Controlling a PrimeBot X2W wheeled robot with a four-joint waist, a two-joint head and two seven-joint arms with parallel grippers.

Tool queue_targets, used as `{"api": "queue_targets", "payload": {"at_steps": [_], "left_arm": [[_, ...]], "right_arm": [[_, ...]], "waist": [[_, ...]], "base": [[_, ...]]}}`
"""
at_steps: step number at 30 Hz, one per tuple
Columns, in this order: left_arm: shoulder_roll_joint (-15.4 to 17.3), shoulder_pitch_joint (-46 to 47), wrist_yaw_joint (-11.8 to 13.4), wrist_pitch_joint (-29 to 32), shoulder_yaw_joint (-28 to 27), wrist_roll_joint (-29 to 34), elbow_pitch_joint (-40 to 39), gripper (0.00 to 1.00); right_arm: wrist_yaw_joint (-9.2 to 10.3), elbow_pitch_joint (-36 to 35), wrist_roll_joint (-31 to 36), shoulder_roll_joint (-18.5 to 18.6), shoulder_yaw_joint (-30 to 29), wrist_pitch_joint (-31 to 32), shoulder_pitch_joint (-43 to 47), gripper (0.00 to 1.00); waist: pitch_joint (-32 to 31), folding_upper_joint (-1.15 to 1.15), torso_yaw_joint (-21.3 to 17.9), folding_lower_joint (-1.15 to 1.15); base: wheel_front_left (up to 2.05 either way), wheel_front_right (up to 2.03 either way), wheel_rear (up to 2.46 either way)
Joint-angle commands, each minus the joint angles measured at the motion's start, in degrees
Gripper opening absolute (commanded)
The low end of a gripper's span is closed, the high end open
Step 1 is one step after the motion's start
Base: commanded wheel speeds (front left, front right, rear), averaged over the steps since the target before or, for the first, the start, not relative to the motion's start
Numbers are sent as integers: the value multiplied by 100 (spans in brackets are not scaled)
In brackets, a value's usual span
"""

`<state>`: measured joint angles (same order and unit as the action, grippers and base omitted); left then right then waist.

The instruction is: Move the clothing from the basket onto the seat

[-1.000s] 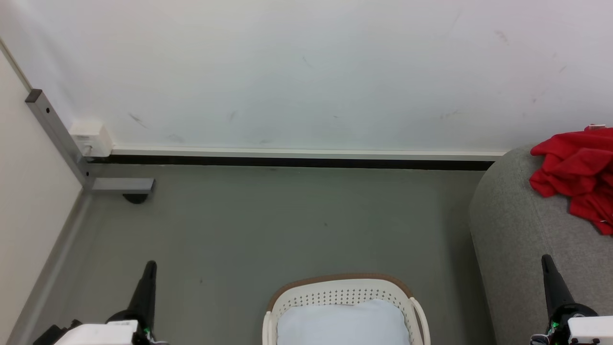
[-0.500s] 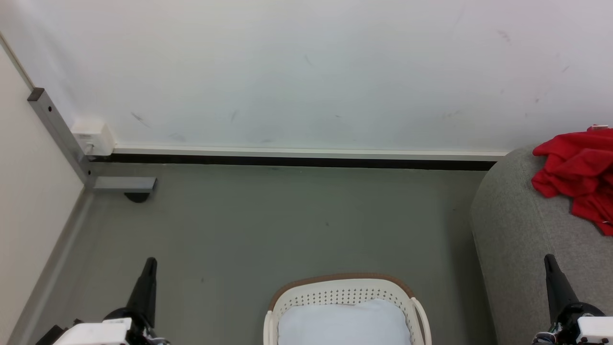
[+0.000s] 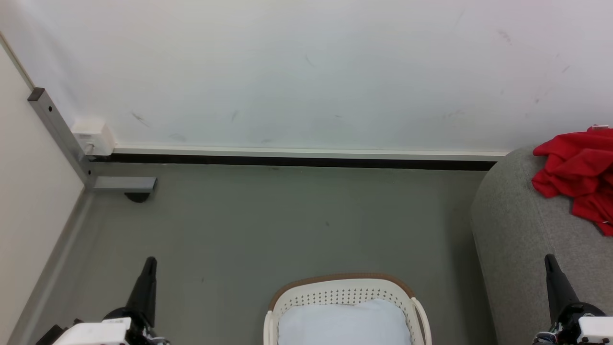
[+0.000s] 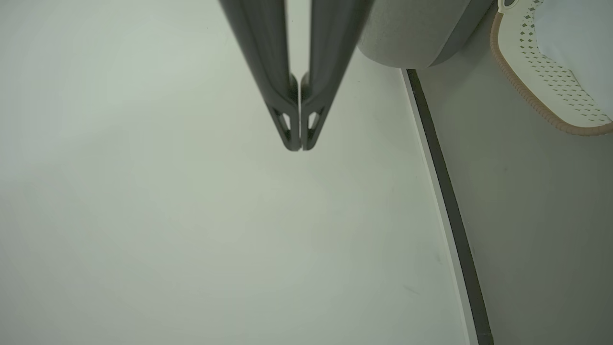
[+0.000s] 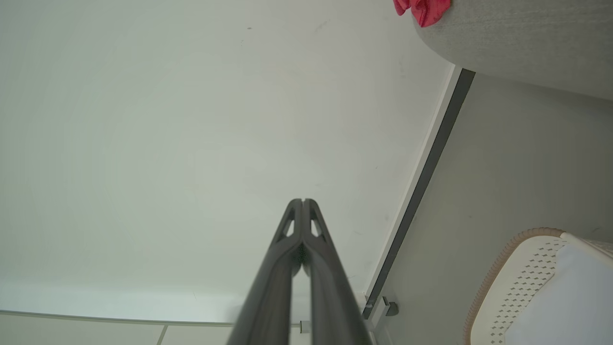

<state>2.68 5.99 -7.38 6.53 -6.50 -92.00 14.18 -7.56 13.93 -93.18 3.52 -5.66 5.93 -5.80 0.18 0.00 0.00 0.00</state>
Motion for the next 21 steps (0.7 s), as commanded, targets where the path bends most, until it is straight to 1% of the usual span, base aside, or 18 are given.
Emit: {"api": "queue_targets", "payload": {"at_steps": [1,21], "left_arm": [[37,49,-21,25,-13,-75,-20,0],[37,49,-21,24,-12,-75,-21,0]], "right_arm": [[14,12,17,-4,-18,7,-62,0],[14,14,40,-19,-39,31,-66,0]], "waist": [[0,0,0,0],[0,0,0,0]], "base": [[0,0,0],[0,0,0]]}}
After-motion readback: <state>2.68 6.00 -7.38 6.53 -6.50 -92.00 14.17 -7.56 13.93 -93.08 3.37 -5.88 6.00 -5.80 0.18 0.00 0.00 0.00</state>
